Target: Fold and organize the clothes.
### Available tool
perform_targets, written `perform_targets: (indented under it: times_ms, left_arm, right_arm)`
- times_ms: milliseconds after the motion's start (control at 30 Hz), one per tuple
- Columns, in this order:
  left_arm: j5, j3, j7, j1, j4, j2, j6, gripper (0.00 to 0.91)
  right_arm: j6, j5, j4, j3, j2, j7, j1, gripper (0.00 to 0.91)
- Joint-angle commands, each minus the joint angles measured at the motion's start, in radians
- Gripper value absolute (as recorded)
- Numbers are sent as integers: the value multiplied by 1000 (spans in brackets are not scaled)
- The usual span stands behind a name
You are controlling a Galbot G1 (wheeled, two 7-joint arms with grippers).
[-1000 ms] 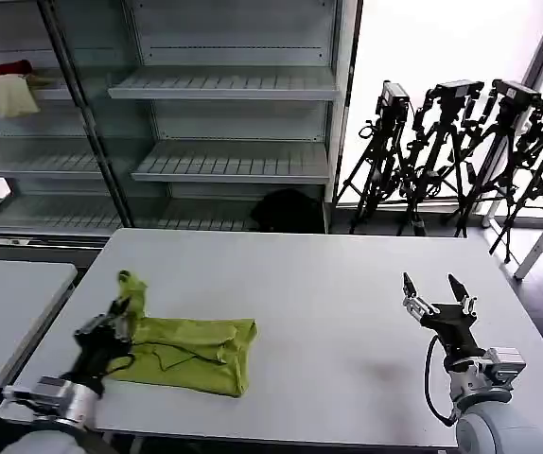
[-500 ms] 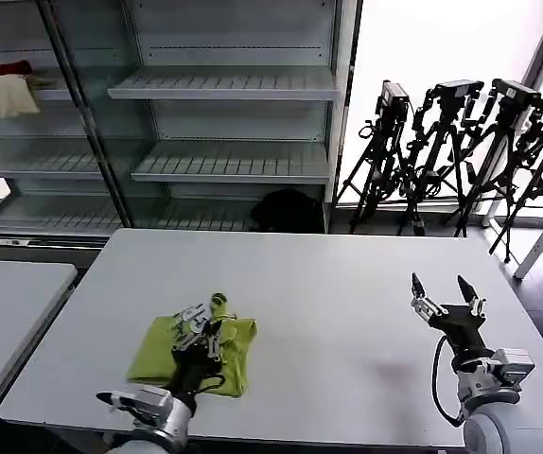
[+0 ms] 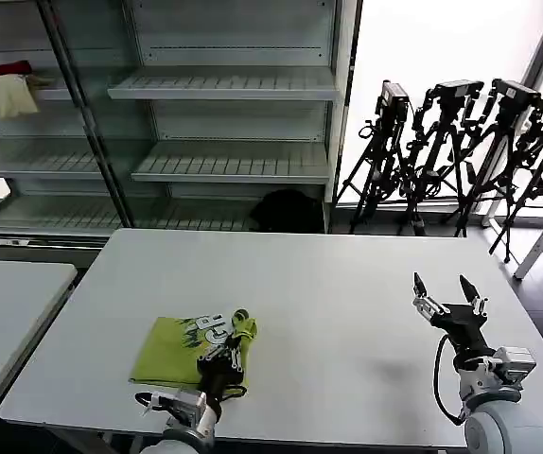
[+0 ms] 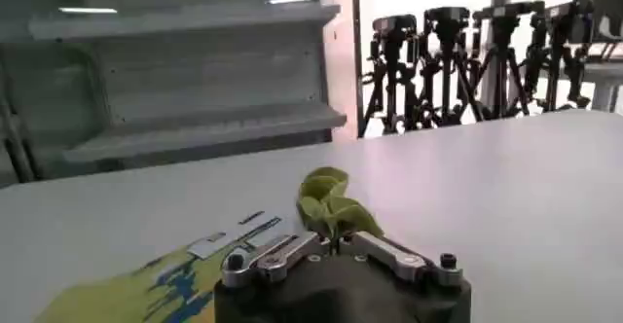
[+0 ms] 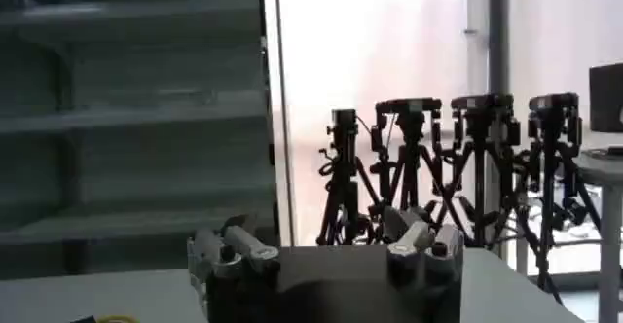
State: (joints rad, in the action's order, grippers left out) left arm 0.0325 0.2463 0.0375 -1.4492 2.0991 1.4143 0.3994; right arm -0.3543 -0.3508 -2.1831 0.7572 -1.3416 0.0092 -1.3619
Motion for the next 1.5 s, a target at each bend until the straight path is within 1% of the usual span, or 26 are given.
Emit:
perform_targets:
  times_ms: [33,200,333,400,467,500,533,567,633,667,700,767,800,900,1000,1167,1500]
  left_arm:
    - [4,-71,7,-12,-31,28,3,907]
    - [-1,-113,11,-26,-14,61,0,907]
    - [-5,-135,15,-33,-16,76,-57,907]
    - [-41,-122,15,-32,6,75,-101,907]
    - [-124,-85,13,-33,82,54,-123,907]
    - [-188,-28,11,-33,104,40,-121,907]
    - [-229,39,4,-32,155,1,-125,907]
    - [-275,104,-10,-31,182,-19,-133,907]
    - [-326,286,-56,-32,196,-53,-121,907]
    - [-370,397,-87,-30,185,-66,-108,907]
    - [-411,476,-93,-29,170,-103,-94,907]
    - [-564,591,-86,-43,113,-166,-58,907]
    - [-613,616,-76,-53,84,-200,-51,907]
    - [-622,623,-83,-72,17,-225,-53,907]
    - [-623,584,-82,-74,-6,-209,-43,907]
    - [-600,534,-54,-50,-11,-173,58,907]
    - [-557,517,-62,-53,-77,-171,59,907]
  right_arm:
    - [-1,0,1,1,-1,2,1,907]
    - [-1,0,-1,0,-1,-3,0,907]
    - [-1,0,-1,1,0,-5,-3,907]
    - [-1,-1,0,1,0,-5,-4,907]
    - [-1,-1,0,-2,0,-5,-4,907]
    - [-3,-1,-1,-4,0,-4,-4,907]
    - [-3,-3,-3,-4,0,-5,-7,907]
    - [-3,-4,-3,-4,1,-5,-8,907]
    - [-3,-5,-4,-5,2,-6,-9,907]
    - [-3,-4,-5,-6,2,-6,-9,907]
    - [-3,-4,-5,-6,1,-8,-10,907]
    - [-3,1,-6,-10,-2,-9,-10,907]
    - [-3,5,-6,-15,-4,-10,-9,907]
    - [-5,12,-1,-24,-11,-9,-3,907]
    - [-8,16,8,-30,-12,-8,7,907]
    - [-11,14,17,-23,-2,-11,7,907]
    - [-3,10,21,-25,-5,-15,2,907]
